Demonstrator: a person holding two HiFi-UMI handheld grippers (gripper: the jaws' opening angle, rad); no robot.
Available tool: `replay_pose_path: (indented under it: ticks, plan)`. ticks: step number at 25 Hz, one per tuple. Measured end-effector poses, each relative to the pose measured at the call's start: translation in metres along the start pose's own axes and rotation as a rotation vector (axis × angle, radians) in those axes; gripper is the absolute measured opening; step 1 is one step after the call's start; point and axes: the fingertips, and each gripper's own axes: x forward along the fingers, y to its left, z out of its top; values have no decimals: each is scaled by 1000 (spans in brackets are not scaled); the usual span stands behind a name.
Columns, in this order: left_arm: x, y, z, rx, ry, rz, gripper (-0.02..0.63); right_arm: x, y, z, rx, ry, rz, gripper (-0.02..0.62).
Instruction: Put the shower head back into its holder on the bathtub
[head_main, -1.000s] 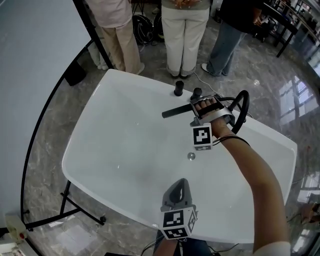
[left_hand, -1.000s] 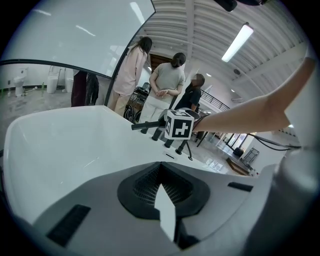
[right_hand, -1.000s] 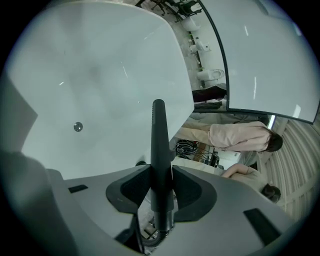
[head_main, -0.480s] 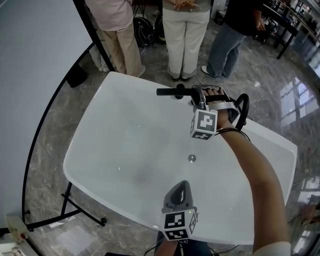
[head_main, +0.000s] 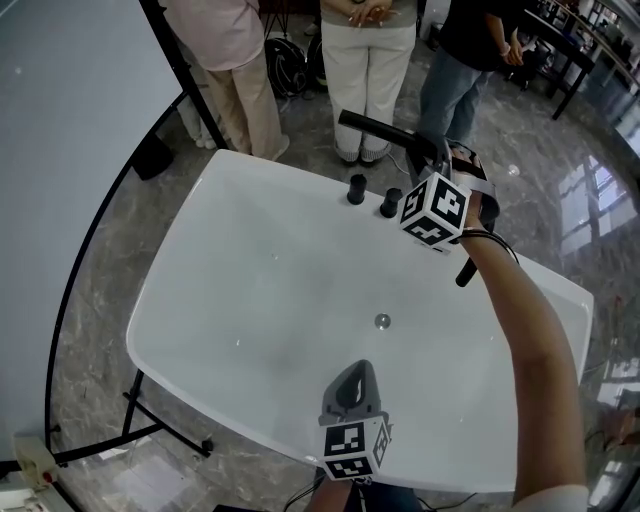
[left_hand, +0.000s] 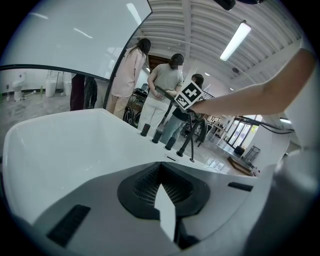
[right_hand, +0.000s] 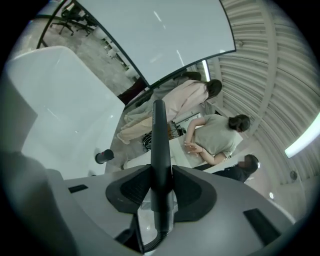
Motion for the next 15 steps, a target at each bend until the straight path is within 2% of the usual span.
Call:
replay_pose_path:
  ticks: [3, 7, 15]
  plan:
    - [3, -2, 2, 4, 2, -5, -5, 0, -29, -11, 94, 6, -40, 138]
    - [9, -8, 2, 18, 9, -17, -3, -5, -68, -31, 273, 4, -96, 138]
    - [18, -19, -1, 42, 23, -37, -3, -27, -120, -79, 504, 0, -188, 138]
